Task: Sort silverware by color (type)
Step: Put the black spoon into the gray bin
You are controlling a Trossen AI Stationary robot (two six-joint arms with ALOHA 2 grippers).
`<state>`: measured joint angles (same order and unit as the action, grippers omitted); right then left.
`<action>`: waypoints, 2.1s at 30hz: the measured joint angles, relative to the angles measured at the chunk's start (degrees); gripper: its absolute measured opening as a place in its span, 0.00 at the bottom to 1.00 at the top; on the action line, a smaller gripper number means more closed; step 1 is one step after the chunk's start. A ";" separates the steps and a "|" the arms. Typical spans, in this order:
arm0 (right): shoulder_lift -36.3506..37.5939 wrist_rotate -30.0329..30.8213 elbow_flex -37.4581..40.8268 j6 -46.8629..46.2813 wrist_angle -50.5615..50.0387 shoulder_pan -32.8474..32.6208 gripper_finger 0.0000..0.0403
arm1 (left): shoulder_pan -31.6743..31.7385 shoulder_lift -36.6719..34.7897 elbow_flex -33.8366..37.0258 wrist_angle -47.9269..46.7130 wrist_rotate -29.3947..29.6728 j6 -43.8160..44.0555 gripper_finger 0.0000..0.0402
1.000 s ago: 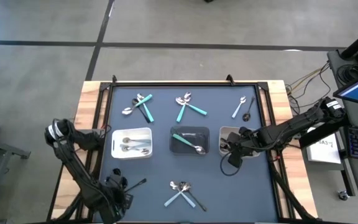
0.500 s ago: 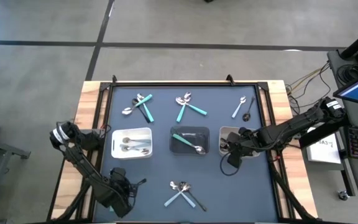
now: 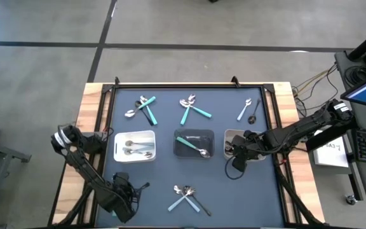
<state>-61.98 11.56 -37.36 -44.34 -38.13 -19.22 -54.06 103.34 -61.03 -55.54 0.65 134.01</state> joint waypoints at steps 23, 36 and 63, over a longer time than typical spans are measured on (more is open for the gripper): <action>0.00 0.00 0.00 0.70 0.11 0.00 0.24 | 0.00 0.90 -0.06 0.85 -2.82 -0.03 0.01; 0.00 -0.01 0.00 0.13 2.13 0.00 0.24 | 0.13 -0.28 -14.85 -10.11 13.80 -3.21 0.00; -13.00 5.02 -5.65 -11.64 53.59 0.15 0.24 | 18.40 -0.43 -22.48 3.14 52.92 -31.79 0.00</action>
<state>-74.97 16.58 -43.02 -55.98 15.46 -19.07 -35.66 102.91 -83.50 -52.40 53.57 102.22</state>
